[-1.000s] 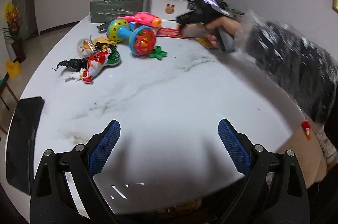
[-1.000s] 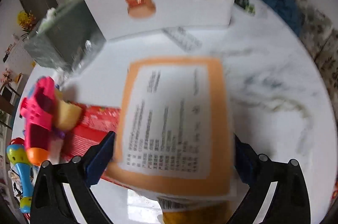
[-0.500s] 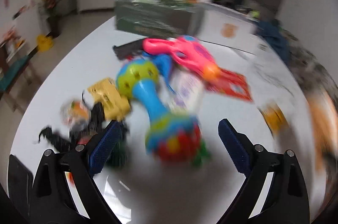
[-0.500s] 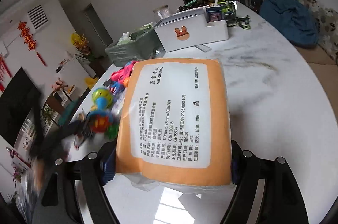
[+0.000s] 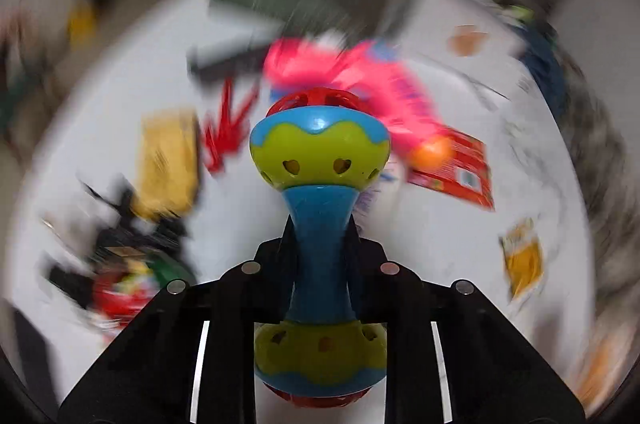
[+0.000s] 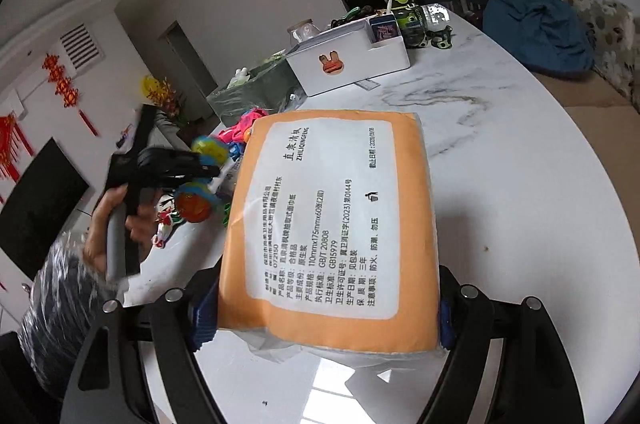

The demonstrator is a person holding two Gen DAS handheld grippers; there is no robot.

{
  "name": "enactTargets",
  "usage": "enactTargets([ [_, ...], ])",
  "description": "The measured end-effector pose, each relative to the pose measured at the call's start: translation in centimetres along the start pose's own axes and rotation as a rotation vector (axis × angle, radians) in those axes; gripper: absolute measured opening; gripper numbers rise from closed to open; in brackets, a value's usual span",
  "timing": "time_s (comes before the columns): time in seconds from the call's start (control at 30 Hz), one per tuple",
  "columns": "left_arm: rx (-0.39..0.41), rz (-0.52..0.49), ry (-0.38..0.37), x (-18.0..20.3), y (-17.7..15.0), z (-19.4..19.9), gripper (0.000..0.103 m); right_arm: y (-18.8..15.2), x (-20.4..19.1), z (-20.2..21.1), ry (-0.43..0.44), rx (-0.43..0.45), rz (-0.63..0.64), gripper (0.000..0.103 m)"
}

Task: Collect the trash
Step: 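Grasp the orange tissue pack with the right tool while the left tool grasps the blue rattle, then carry the tissue pack and rattle down into the cardboard box and release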

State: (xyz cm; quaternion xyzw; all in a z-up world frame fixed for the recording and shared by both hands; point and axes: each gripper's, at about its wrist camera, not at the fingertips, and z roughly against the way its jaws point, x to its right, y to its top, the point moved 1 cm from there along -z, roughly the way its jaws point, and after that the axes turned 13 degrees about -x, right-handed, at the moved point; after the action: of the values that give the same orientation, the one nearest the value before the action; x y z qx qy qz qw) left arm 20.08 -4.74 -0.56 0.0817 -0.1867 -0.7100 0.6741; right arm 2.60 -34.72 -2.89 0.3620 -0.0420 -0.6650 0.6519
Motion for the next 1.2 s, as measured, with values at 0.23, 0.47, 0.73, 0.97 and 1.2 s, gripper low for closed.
enactTargets([
  [0.23, 0.285, -0.298, -0.090, 1.9, -13.6, 11.5, 0.021, -3.0, -2.9, 2.8, 0.047, 0.060, 0.029, 0.078],
  [0.47, 0.360, -0.496, -0.133, 0.3, -29.3, 15.7, 0.021, -9.2, -9.7, 5.8, 0.154, 0.065, 0.163, 0.078],
  [0.73, 0.159, -0.564, -0.141, -4.0, -38.3, 12.3, 0.022, -18.8, -15.1, 3.8, 0.213, -0.195, 0.327, 0.078],
  [0.97, -0.003, -0.631, -0.091, -5.7, -41.3, 5.8, 0.054, -23.7, -13.8, -3.0, 0.115, -0.437, 0.291, 0.088],
  [1.2, 0.046, -0.587, -0.072, -6.8, -40.7, 6.6, 0.074, -24.0, -11.3, -3.8, 0.133, -0.487, 0.178, 0.088],
])
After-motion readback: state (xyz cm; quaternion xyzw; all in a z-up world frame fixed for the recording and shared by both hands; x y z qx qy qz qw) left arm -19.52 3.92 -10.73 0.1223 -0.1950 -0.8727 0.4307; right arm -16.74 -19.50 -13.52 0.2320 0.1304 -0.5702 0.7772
